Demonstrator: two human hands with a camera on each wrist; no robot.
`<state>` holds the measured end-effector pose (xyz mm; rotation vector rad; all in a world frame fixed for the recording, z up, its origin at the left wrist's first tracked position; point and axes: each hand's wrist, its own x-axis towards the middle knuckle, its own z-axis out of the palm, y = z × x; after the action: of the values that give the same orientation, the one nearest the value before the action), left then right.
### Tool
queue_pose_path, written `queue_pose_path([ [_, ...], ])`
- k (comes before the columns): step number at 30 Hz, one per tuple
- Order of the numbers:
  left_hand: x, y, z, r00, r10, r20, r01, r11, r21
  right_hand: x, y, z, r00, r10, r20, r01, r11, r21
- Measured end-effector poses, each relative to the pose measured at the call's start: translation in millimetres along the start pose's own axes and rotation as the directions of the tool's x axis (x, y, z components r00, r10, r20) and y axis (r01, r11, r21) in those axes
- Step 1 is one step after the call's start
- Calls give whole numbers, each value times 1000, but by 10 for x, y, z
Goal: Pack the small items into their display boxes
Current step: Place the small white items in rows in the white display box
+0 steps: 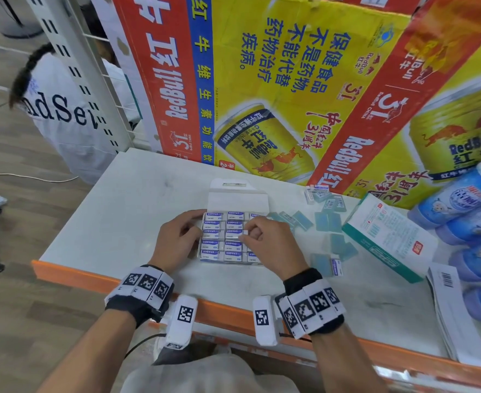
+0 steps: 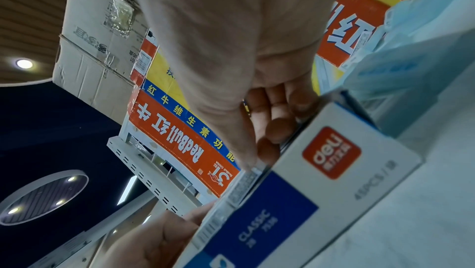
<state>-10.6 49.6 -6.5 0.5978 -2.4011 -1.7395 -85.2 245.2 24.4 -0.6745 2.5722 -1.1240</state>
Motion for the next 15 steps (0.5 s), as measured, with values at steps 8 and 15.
queue_pose_path([
  [8, 10, -14, 2, 1000, 15, -1, -15, 1000, 0, 11, 2, 30, 999, -15, 32, 18, 997, -78],
  [15, 31, -40, -5, 998, 60, 2, -60, 998, 20, 24, -33, -169, 997, -72, 6, 72, 996, -46],
])
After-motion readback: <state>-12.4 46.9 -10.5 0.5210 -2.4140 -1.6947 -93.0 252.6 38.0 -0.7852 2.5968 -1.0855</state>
